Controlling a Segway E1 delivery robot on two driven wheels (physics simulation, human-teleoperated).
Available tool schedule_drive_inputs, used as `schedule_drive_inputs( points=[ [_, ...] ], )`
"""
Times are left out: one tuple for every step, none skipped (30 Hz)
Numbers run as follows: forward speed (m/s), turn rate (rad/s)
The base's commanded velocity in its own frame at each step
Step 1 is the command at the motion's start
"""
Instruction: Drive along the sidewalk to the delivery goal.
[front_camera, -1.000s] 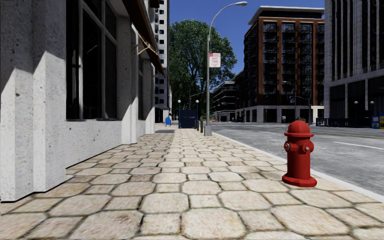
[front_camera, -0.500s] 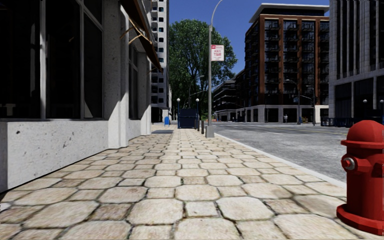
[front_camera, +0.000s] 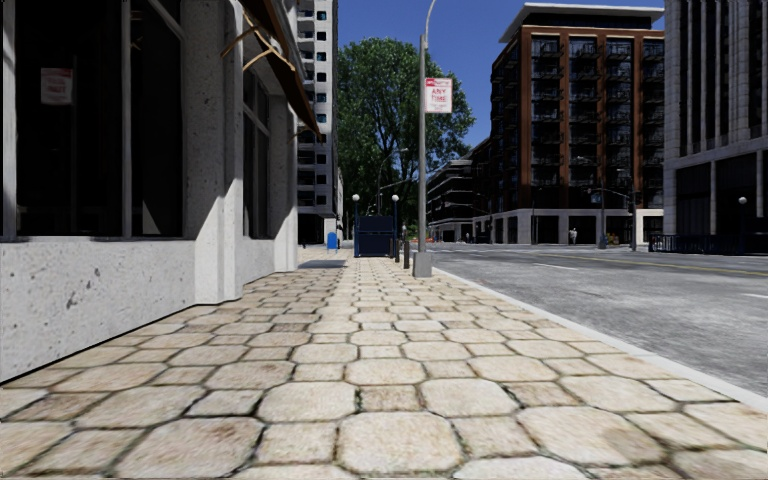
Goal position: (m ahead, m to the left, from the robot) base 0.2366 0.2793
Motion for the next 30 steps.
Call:
schedule_drive_inputs(
  points=[
    [0.69,0.00],
    [0.52,0.00],
    [0.13,0.00],
    [0.00,0.00],
    [0.00,0.00],
    [0.00,0.00],
    [0.00,0.00],
    [0.00,0.00],
    [0.00,0.00],
    [0.00,0.00],
    [0.00,0.00],
    [0.00,0.00],
    [0.00,0.00],
    [0.00,0.00],
    [0.00,0.00],
    [0.00,0.00],
    [0.00,0.00],
    [0.00,0.00],
    [0.00,0.00],
    [0.00,0.00],
    [0.00,0.00],
    [0.00,0.00],
    [0.00,0.00],
    [0.00,0.00],
    [0.00,0.00],
    [0.00,0.00],
    [0.00,0.00],
    [0.00,0.00],
    [0.00,0.00],
    [0.00,0.00]
  ],
)
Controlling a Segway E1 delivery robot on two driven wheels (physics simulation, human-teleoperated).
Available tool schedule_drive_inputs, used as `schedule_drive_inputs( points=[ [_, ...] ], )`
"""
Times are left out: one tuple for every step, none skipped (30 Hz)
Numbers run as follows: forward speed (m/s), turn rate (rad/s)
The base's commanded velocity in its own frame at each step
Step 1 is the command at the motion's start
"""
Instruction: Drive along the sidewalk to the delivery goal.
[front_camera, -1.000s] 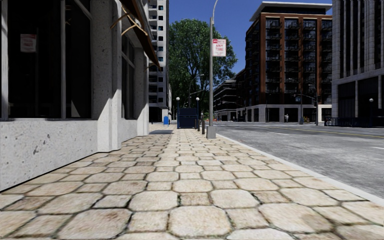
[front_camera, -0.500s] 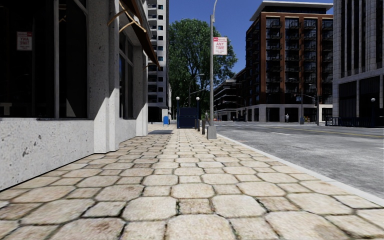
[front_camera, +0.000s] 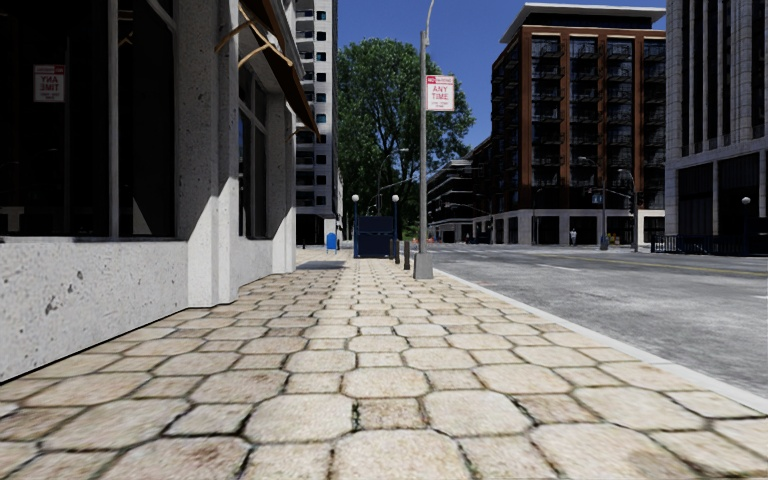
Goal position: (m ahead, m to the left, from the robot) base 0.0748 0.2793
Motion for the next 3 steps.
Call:
schedule_drive_inputs(
  points=[
    [0.00,0.00],
    [0.00,0.00],
    [0.00,0.00]
  ],
)
